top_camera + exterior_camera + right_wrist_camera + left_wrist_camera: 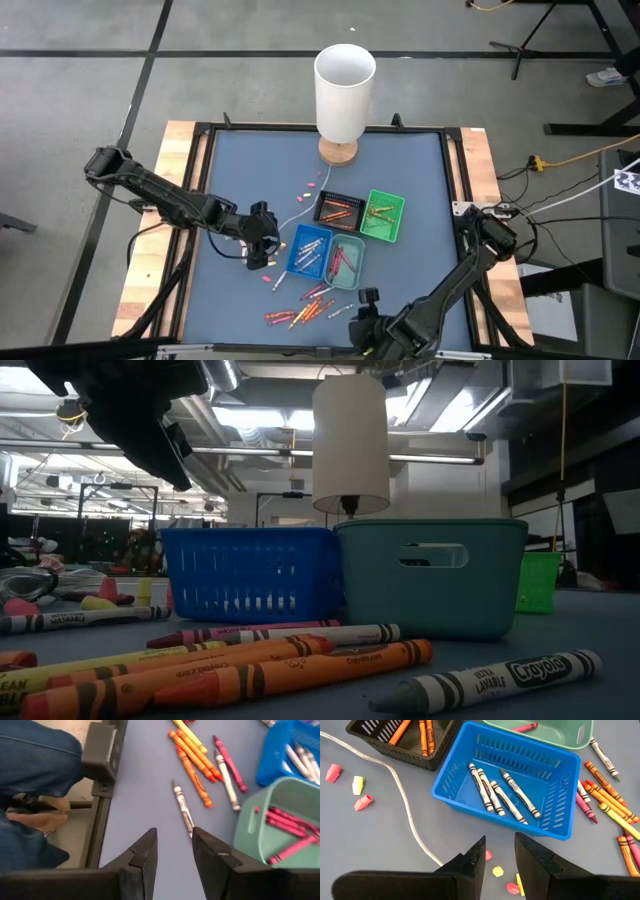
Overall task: Sort crayons
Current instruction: Put the gray crayon into the blue bin
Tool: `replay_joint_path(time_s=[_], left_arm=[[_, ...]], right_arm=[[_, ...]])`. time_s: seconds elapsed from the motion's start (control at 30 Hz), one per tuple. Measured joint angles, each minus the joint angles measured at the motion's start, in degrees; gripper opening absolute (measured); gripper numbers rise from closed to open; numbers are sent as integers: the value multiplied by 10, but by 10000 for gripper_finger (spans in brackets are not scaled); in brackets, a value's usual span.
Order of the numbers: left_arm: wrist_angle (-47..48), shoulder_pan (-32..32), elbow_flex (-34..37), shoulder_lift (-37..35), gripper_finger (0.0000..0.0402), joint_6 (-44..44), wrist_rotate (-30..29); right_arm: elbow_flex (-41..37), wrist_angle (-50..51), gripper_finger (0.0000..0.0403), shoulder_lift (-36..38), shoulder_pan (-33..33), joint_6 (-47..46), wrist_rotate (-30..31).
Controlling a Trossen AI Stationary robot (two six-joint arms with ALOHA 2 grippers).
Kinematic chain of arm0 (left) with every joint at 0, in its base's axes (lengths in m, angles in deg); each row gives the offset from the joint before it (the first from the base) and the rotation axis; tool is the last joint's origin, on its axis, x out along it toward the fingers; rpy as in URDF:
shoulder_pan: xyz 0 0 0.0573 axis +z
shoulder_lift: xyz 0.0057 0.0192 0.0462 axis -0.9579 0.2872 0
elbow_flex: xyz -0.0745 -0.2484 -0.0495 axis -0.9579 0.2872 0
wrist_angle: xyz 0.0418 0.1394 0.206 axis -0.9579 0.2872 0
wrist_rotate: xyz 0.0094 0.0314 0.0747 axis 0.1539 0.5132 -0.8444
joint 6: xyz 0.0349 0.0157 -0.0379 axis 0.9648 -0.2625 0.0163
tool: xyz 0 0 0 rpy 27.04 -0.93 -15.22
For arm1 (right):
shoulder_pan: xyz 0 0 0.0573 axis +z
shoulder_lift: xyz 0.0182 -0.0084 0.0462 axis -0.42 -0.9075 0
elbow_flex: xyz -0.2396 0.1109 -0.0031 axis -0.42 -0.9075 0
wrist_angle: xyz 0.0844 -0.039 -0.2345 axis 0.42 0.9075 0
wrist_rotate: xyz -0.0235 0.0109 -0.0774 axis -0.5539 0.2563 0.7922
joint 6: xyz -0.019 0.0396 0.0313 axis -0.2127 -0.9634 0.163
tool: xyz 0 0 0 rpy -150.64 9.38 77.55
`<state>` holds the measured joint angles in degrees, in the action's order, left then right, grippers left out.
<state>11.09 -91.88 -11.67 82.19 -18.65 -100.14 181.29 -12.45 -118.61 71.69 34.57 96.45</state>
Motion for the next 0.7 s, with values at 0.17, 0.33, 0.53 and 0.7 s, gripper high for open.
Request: replay_joint_path(time_s=[0.17, 0.33, 0.53, 0.7], left_arm=[[0, 0, 0, 0, 89, 0, 0], [0, 0, 0, 0, 89, 1, 0], [0, 0, 0, 0, 89, 1, 0], [0, 0, 0, 0, 89, 1, 0]], right_arm=[[0, -20, 120, -19, -11, 2, -14], [0, -20, 120, -46, -31, 3, -36], [0, -24, 120, -69, -59, 4, -41], [0, -28, 120, -78, -76, 4, -95]])
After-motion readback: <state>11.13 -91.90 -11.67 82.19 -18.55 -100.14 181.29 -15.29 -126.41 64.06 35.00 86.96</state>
